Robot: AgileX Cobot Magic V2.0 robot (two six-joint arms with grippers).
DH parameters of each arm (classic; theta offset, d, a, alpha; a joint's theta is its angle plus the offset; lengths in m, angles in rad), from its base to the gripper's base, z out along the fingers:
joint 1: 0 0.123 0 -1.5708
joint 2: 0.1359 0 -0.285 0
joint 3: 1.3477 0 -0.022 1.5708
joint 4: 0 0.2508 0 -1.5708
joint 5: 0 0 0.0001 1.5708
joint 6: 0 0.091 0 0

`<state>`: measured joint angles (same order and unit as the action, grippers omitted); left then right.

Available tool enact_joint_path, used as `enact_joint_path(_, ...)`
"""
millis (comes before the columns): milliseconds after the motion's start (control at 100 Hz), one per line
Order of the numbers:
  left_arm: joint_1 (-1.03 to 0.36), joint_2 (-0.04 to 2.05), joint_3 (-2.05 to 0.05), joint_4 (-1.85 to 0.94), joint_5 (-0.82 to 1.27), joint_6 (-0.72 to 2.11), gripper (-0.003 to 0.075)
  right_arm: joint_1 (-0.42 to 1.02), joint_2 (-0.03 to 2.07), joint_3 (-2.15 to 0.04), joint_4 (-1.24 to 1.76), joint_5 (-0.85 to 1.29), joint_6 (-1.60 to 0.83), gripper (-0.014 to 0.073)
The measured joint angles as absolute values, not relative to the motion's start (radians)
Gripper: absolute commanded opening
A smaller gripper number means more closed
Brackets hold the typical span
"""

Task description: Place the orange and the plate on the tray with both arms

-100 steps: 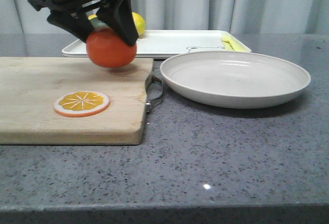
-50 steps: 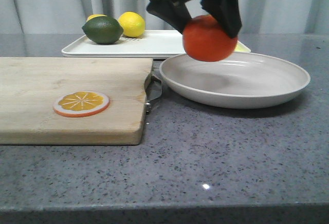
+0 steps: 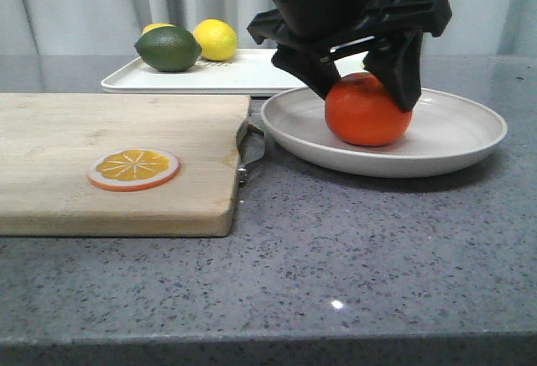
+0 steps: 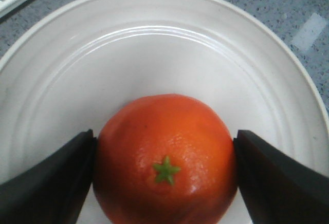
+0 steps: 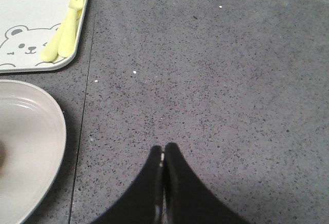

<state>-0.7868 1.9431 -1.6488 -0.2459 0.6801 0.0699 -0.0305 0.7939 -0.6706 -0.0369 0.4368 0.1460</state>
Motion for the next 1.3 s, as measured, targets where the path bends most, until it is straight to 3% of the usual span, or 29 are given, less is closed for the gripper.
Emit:
enact_joint_path(160, -0.787, 1.943, -1.651, -0.246, 0.68, 0.07, 0.063, -0.031, 0.794, -0.671, -0.037, 0.437, 0.146, -0.006)
enact_joint_path(690, -0.787, 1.898, -1.662, -0.247, 0.679, 0.07, 0.0614, -0.031, 0.794, -0.671, -0.035, 0.439, 0.146, -0.006)
enact_joint_path(950, -0.787, 1.8, -1.655, -0.247, 0.649, 0.07, 0.0401, -0.031, 0.794, -0.671, -0.035, 0.443, 0.146, -0.006)
enact_joint_path(1300, -0.787, 1.624, -1.548, -0.242, 0.608, 0.07, 0.0015, 0.007, 0.794, -0.671, -0.035, 0.448, 0.146, -0.006)
